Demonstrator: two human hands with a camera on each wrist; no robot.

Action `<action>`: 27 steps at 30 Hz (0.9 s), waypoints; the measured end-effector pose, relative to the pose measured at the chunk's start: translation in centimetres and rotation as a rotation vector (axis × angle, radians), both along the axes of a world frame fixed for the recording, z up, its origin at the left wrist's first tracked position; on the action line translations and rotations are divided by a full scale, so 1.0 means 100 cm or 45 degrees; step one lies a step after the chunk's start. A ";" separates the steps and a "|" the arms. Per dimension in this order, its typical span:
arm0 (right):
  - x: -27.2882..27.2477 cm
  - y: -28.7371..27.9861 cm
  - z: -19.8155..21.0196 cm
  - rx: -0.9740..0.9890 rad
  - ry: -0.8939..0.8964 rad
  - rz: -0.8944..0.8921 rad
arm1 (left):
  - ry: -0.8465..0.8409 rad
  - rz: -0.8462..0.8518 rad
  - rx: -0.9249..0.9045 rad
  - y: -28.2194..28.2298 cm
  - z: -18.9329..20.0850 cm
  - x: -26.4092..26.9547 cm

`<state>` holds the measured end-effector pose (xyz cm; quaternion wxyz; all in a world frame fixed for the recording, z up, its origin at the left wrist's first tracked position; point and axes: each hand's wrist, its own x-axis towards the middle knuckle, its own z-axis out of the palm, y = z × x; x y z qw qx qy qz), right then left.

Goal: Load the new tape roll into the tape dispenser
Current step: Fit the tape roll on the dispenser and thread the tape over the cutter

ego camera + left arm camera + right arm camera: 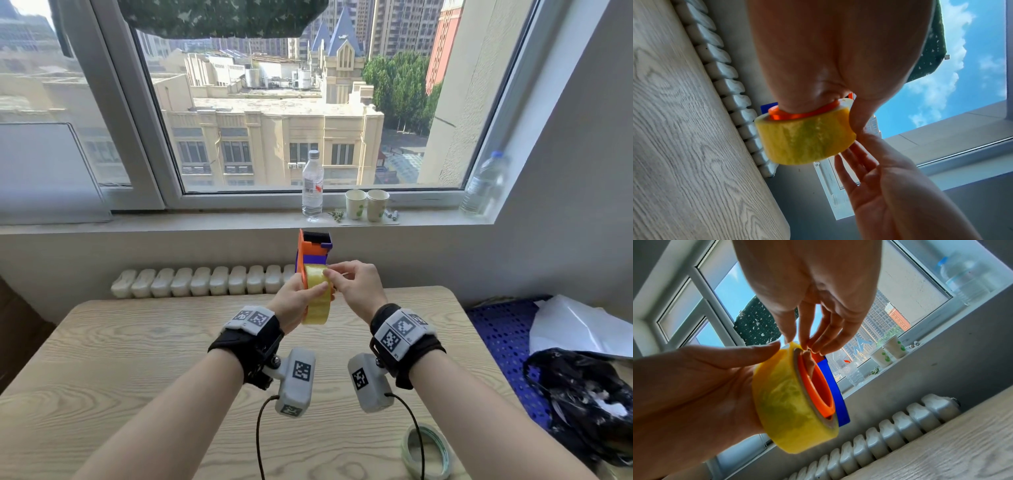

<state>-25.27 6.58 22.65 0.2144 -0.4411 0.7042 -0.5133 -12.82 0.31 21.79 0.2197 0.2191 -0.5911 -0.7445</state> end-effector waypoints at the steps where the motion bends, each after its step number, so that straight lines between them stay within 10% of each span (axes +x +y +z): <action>1: 0.001 0.001 0.003 0.004 0.073 -0.028 | -0.007 -0.016 -0.027 0.001 0.000 0.000; 19: 0.020 0.022 0.018 0.145 0.974 0.001 | -0.168 -0.028 -0.247 0.011 -0.010 0.003; 27: 0.009 0.011 0.021 0.168 0.477 0.022 | -0.192 0.051 -0.191 0.004 -0.014 0.010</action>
